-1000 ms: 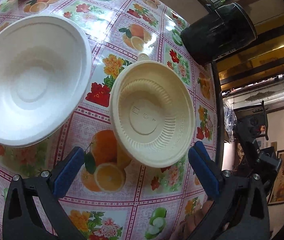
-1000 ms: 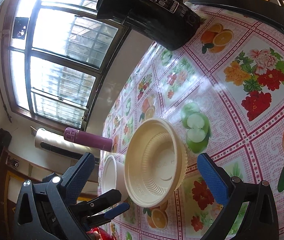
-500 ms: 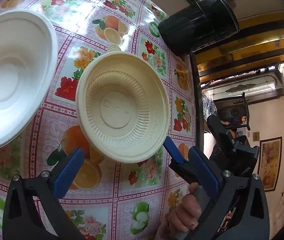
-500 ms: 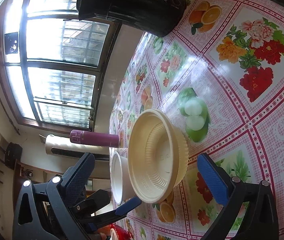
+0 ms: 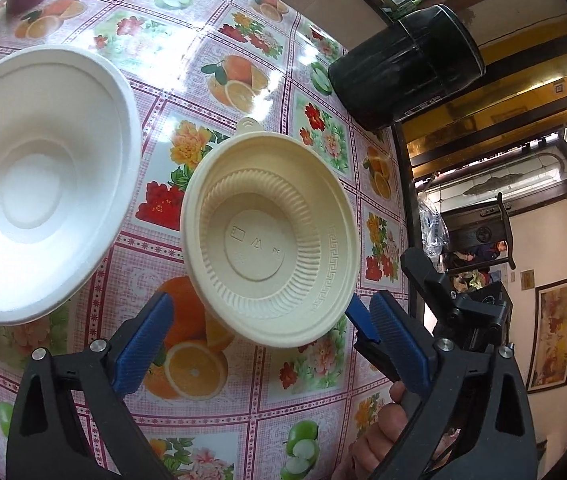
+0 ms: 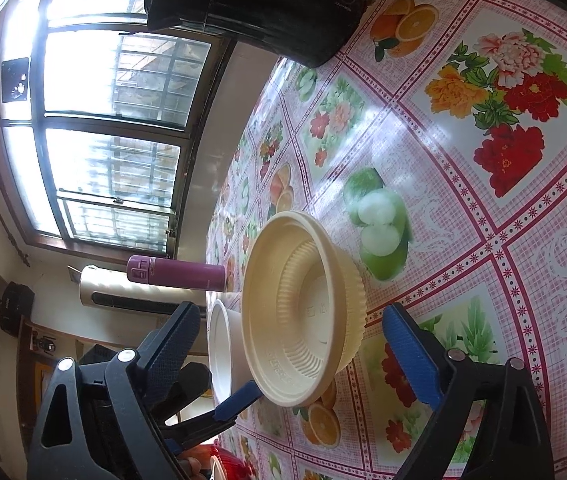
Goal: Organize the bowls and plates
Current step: 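Close the left gripper on the cream bowl rim while the right gripper grips it too, then lift the cream bowl with both grippers toward the red plate stack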
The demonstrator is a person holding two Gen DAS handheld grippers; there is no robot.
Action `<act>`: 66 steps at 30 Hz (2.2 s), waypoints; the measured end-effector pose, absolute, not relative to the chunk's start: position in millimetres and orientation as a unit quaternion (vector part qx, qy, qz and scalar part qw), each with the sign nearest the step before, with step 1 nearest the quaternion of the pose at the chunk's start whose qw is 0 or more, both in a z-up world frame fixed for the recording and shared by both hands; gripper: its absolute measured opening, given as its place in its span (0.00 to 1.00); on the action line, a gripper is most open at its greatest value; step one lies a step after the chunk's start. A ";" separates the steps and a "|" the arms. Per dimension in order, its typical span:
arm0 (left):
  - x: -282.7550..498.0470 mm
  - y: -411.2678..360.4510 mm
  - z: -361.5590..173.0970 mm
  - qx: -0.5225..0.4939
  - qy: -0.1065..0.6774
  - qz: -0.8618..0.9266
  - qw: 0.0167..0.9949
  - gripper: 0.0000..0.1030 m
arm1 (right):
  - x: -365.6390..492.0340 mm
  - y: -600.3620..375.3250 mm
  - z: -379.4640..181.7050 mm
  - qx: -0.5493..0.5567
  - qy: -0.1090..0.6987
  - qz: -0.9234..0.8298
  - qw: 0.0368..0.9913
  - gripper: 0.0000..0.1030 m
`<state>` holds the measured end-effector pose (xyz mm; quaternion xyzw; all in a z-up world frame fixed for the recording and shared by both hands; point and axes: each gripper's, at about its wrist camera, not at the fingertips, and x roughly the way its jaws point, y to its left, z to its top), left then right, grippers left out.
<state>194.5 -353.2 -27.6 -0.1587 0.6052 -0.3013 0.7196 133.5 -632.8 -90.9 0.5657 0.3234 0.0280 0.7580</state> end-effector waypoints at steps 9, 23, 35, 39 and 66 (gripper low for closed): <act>196.1 -349.5 -32.3 -0.146 0.602 -0.286 0.731 0.57 | 134.6 -629.8 -87.6 0.538 0.336 0.006 0.773 0.65; 197.2 -345.7 -39.6 -0.131 0.605 -0.266 0.739 0.27 | 138.3 -627.1 -90.7 0.511 0.360 -0.031 0.780 0.27; 194.0 -346.9 -38.2 -0.105 0.589 -0.267 0.755 0.12 | 135.8 -628.9 -95.3 0.501 0.372 -0.054 0.779 0.15; 192.5 -349.9 -35.4 -0.094 0.581 -0.273 0.761 0.11 | 134.5 -627.5 -94.3 0.492 0.375 -0.063 0.783 0.13; 109.2 -222.9 11.8 -0.034 0.442 -0.250 0.861 0.11 | 79.1 -487.5 -48.3 0.388 0.313 0.024 0.867 0.17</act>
